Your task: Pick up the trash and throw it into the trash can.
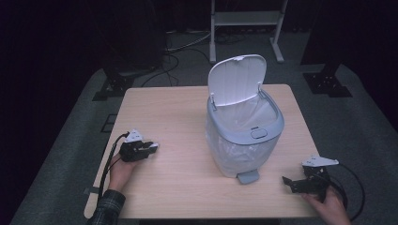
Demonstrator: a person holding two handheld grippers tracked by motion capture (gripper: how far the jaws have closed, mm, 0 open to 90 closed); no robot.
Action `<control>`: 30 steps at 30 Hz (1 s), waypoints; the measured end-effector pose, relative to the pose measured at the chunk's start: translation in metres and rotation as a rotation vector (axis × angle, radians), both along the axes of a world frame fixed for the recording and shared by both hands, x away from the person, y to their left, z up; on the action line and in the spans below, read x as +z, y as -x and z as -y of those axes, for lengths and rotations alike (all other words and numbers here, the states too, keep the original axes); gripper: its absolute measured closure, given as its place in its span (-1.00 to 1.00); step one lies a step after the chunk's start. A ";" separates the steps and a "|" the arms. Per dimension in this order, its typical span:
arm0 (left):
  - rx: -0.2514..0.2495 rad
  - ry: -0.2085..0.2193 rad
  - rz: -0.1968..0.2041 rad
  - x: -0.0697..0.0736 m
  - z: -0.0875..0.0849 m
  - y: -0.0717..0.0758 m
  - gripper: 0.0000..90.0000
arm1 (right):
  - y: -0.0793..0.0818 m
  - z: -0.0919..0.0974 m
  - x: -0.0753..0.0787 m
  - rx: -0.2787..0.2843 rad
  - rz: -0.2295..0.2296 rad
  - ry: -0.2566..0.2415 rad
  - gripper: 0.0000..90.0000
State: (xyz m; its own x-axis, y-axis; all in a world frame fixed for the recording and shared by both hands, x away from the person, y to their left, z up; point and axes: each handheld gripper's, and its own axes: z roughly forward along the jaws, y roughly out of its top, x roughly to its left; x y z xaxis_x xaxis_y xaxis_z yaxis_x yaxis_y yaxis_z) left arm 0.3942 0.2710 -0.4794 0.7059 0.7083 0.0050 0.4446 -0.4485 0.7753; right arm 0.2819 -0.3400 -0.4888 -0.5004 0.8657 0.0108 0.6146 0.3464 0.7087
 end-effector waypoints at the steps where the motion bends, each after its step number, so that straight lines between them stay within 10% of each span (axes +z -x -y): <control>1: -0.002 0.003 -0.003 0.000 0.000 0.000 0.48 | 0.000 0.000 0.000 0.000 0.000 0.000 -1.00; 30: -0.095 0.129 -0.001 0.029 0.009 0.014 0.47 | 0.000 0.000 0.000 0.000 0.000 0.000 -1.00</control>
State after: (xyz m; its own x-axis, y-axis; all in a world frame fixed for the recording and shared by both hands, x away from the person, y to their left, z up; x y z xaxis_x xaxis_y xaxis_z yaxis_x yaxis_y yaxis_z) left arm 0.3804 0.2618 -0.4505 0.7694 0.6334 -0.0831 0.4063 -0.3849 0.8287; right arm 0.2819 -0.3400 -0.4888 -0.5007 0.8656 0.0105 0.6144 0.3468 0.7087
